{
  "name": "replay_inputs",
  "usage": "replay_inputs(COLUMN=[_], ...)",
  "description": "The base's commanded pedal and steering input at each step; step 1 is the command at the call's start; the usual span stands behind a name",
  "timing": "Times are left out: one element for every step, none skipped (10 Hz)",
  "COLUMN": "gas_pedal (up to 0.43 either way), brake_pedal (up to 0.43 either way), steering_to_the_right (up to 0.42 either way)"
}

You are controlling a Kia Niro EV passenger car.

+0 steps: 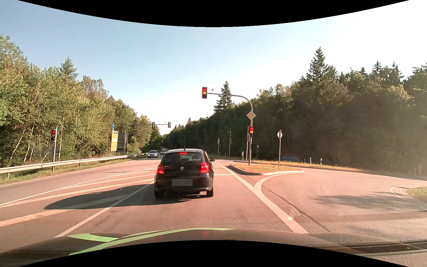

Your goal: Follow the waypoints while adhering to traffic rules and regulations

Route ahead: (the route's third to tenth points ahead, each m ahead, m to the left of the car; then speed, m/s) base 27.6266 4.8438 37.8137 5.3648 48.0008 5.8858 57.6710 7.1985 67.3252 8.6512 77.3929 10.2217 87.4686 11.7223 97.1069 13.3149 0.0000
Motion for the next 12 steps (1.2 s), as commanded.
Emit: replay_inputs(gas_pedal=[0.000, 0.000, 0.000, 0.000, 0.000, 0.000, 0.000, 0.000, 0.000, 0.000, 0.000, 0.000], brake_pedal=[0.372, 0.372, 0.372, 0.372, 0.372, 0.372, 0.366, 0.354, 0.341, 0.317, 0.287, 0.201], steering_to_the_right=[-0.008, -0.008, -0.008, -0.008, -0.008, -0.008, -0.008, -0.008, -0.008, -0.008, -0.008, -0.008])
